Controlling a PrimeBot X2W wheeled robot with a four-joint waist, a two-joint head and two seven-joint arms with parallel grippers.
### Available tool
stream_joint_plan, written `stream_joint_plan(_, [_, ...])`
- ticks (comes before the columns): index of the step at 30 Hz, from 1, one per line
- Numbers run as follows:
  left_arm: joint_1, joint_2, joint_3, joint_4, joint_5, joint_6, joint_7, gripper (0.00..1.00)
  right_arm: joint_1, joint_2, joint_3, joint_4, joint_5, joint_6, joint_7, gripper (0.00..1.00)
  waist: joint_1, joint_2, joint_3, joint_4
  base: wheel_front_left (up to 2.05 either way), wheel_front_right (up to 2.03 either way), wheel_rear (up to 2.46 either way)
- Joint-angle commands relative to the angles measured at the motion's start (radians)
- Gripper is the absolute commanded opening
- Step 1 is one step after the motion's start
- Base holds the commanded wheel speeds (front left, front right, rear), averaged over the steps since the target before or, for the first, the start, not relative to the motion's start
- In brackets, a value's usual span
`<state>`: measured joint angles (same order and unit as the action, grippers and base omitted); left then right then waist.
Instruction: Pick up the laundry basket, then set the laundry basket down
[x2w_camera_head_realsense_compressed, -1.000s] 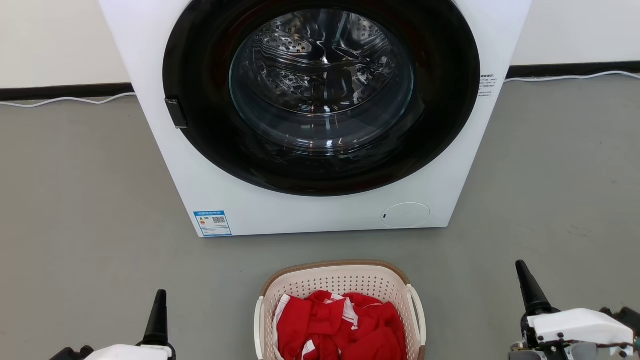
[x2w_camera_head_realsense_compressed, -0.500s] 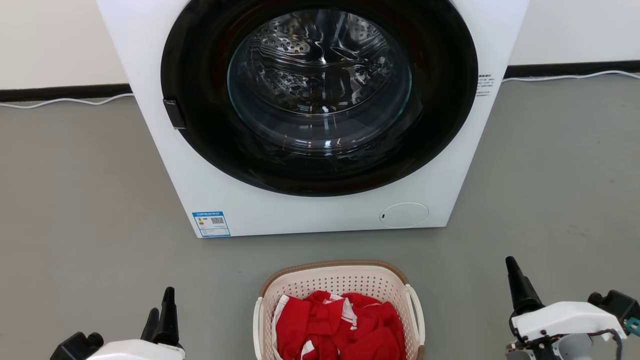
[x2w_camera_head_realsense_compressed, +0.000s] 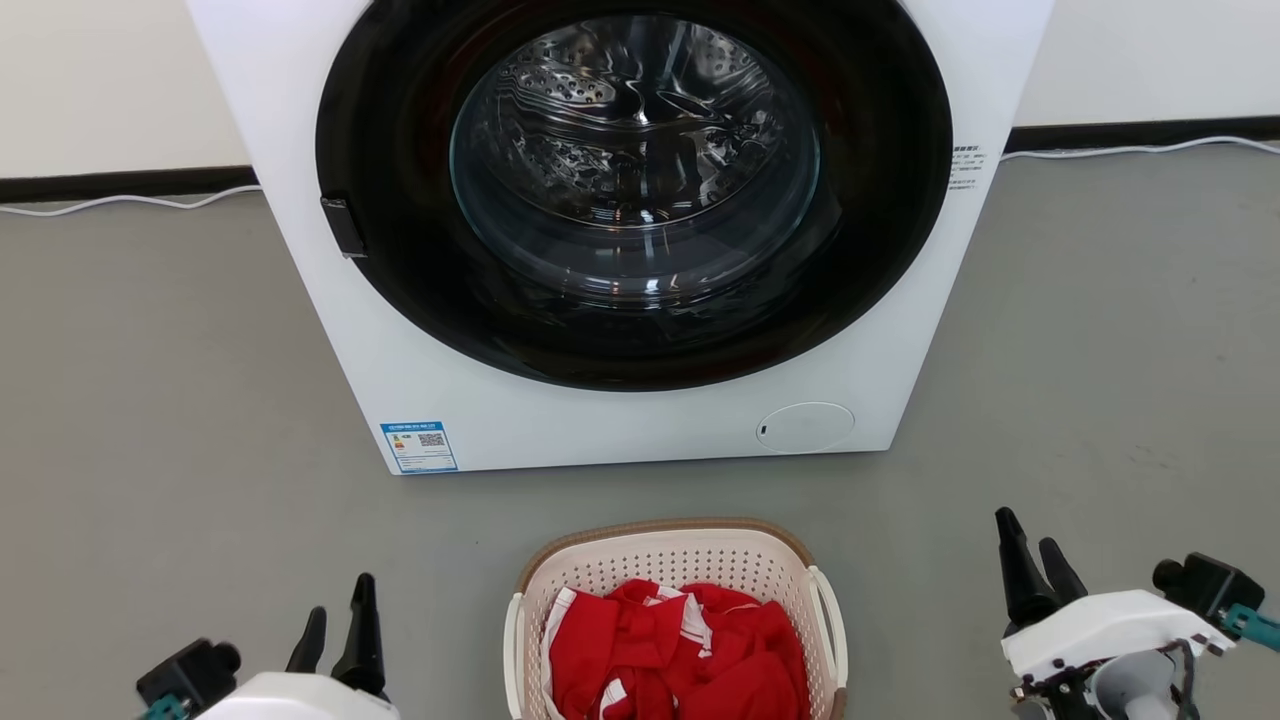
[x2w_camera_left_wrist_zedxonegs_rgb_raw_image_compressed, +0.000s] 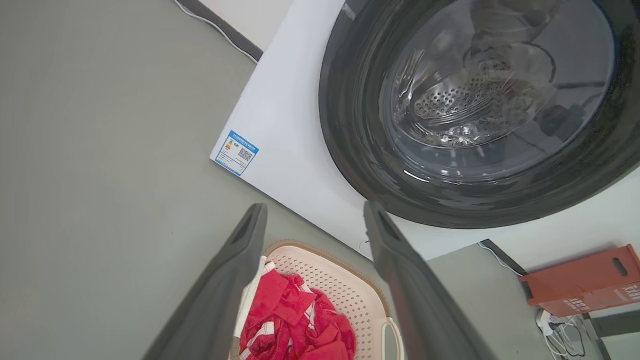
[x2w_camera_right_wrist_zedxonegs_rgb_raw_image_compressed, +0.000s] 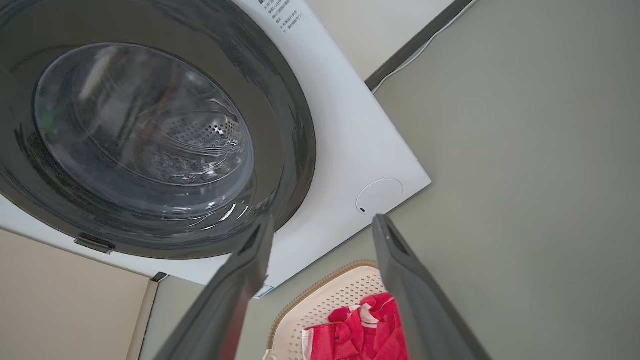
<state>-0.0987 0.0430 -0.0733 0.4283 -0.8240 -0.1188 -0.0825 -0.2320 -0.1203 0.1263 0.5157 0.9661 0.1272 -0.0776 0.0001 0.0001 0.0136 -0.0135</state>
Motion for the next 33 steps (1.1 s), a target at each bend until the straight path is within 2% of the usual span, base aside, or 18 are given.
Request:
stream_joint_plan(1, [-0.057, 0.014, 0.008, -0.016, 0.049, -0.005, -0.015, 1.00, -0.056, -0.019, 0.022, -0.008, -0.043, 0.002, -0.022, 1.00, -0.0001, -0.0001, 0.001, 0.000, 0.00, 0.00, 0.00])
stream_joint_plan(18, [-0.083, 0.013, -0.022, -0.003, 0.275, 0.004, -0.062, 1.00, -0.110, -0.034, 0.065, 0.043, -0.241, 0.002, -0.069, 1.00, -0.0001, -0.0001, 0.011, -0.006, 0.00, 0.00, 0.00])
stream_joint_plan(33, [-0.105, 0.010, -0.041, 0.013, 0.460, 0.011, -0.107, 1.00, -0.165, -0.061, 0.155, 0.090, -0.398, 0.003, -0.113, 1.00, -0.0001, -0.0001, 0.019, -0.004, 0.00, 0.00, 0.00])
